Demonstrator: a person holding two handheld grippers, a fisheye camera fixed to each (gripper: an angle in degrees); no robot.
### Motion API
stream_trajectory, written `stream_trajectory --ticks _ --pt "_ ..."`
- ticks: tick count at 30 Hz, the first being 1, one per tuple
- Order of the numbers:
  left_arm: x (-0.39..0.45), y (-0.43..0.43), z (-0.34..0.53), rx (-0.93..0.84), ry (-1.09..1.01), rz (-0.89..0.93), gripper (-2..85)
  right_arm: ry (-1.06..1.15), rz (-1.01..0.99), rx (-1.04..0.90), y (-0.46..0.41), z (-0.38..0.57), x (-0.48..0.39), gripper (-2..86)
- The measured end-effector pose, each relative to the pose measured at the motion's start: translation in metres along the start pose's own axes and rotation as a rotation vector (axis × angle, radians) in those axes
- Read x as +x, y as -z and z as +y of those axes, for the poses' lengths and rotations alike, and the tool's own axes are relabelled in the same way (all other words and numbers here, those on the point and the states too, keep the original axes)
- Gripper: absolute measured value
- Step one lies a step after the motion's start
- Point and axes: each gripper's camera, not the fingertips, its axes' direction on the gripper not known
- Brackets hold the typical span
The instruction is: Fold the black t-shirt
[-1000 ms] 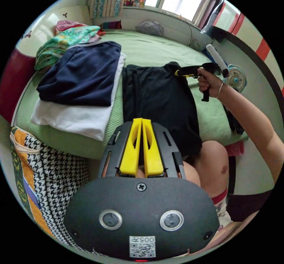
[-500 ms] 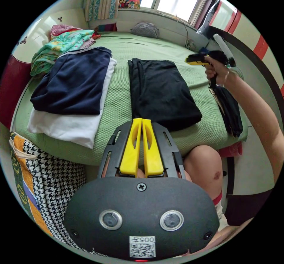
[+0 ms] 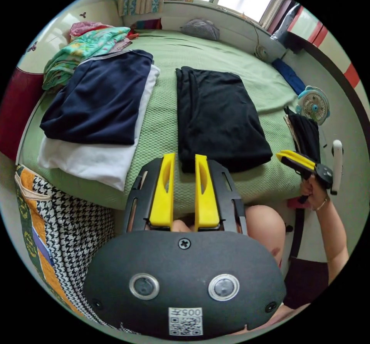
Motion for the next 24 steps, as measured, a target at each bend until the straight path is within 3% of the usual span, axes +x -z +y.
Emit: stream_trajectory --ticks 6,16,24 --pt "0.002 -0.044 -0.035 -0.084 0.045 0.151 10.5 0.031 0.013 0.051 -0.013 0.017 -0.029 8.4" --pt "0.014 -0.102 -0.071 -0.151 0.047 0.065 8.5 -0.068 -0.211 0.008 -0.042 0.025 -0.017 4.3" --pt "0.023 -0.123 -0.084 -0.158 0.039 0.014 7.9 0.050 0.056 0.029 -0.035 0.041 -0.066 -0.3"
